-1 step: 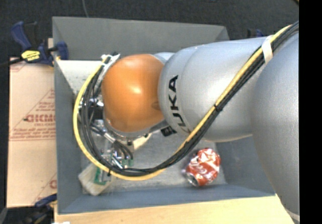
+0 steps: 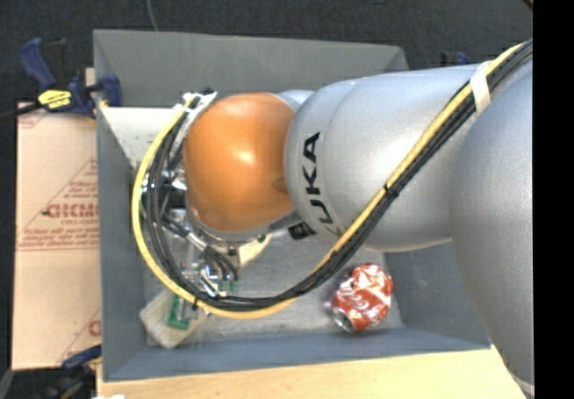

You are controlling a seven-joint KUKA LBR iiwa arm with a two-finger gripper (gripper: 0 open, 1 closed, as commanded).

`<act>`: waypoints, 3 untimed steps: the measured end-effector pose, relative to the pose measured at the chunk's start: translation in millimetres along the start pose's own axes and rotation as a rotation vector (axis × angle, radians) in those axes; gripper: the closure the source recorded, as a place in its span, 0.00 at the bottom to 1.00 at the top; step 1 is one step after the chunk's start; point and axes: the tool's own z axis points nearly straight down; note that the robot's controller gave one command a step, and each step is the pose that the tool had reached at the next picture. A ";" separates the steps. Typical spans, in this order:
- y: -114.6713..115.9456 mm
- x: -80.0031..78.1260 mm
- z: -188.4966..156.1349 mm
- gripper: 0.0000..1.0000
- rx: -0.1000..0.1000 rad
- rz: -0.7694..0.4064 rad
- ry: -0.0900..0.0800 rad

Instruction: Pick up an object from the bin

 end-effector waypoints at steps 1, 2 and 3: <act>-40.7 -2.6 128.8 0.00 0.000 -0.529 -0.001; -55.8 -10.8 53.0 0.00 -0.001 -0.597 -0.004; -10.3 -24.3 114.0 0.00 -0.005 -0.868 0.001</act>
Offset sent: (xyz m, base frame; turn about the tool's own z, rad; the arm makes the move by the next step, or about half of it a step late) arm 0.0094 -0.0556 -0.0540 -0.6007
